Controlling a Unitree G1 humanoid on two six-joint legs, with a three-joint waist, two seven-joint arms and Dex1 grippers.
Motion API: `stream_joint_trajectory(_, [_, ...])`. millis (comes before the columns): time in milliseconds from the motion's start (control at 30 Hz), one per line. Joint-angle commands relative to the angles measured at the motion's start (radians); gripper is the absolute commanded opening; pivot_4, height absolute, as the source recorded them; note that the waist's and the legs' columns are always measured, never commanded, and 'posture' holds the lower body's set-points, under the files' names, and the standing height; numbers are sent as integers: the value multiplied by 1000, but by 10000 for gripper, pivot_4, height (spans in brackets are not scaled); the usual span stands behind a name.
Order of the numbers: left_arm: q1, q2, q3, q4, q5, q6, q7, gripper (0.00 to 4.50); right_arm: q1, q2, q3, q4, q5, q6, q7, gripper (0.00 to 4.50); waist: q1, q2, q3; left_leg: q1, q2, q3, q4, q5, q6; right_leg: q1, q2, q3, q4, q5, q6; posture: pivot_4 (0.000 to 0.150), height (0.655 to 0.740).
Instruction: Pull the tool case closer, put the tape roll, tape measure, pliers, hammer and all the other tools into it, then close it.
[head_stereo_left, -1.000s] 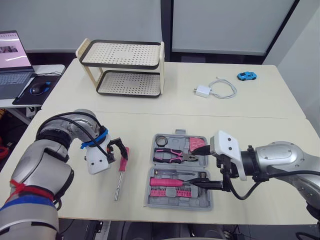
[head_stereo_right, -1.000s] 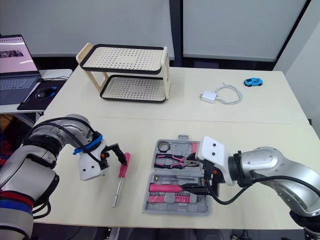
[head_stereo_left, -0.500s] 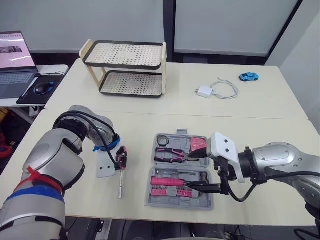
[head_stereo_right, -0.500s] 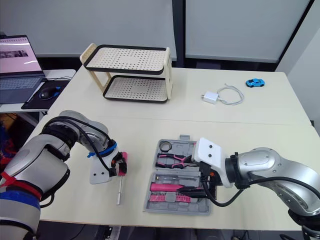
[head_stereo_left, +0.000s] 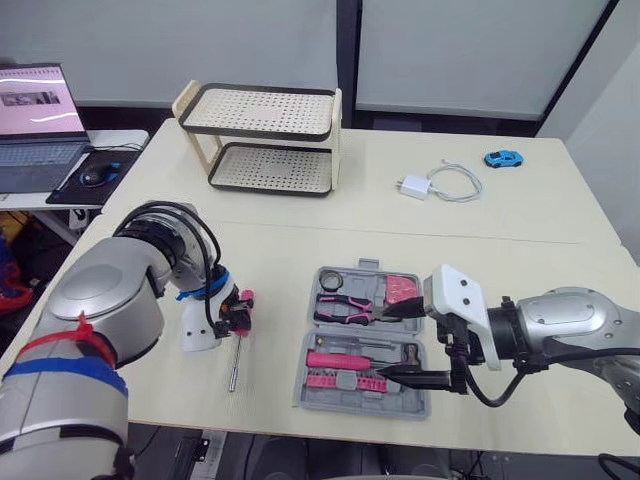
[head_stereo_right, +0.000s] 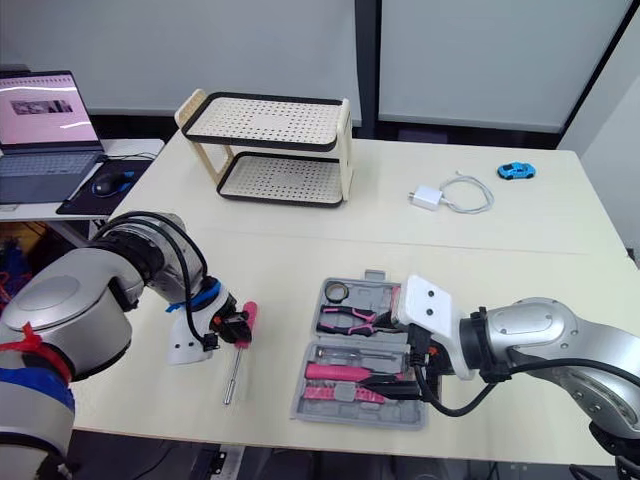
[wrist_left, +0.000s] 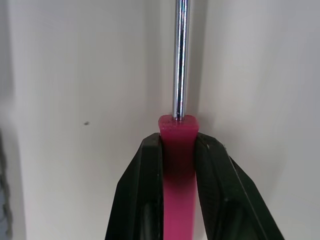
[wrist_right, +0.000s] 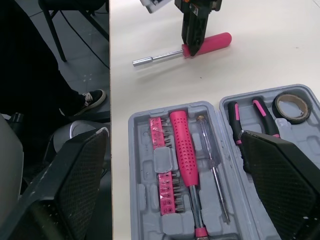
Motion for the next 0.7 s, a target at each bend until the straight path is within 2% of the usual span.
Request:
stream_joint_trajectory(33, [-35, 43, 0, -22, -16, -77, 2, 5357, -5, -7, -17, -18, 19, -17, 2, 45000, 0, 0, 0, -3, 0, 0, 0, 0, 0, -3, 0, 0, 0, 0, 0, 1500, 7350])
stream_joint_trajectory(167, [-56, 26, 10, -14, -29, -80, -66, 5326, -17, 5, 5, 3, 9, -29, 7, 45000, 0, 0, 0, -8, -1, 1, 1, 2, -3, -7, -1, -2, 0, 0, 0, 1500, 7350])
stream_joint_trajectory(500, [-77, -12, 55, 18, -78, 11, -234, 5292, -22, 12, 38, 6, -11, -44, -8, 45000, -1, -1, 0, -8, -1, 0, 1, 2, -3, -7, -1, -2, 1, 0, 0, 1500, 7350])
stream_joint_trajectory(700, [-70, -3, 143, 36, -192, 19, -369, 5291, -19, 20, 60, 7, -58, -66, -24, 45000, -3, -1, 0, -8, -1, 0, 1, 2, -3, -7, -1, -2, 1, 0, 0, 1500, 7350])
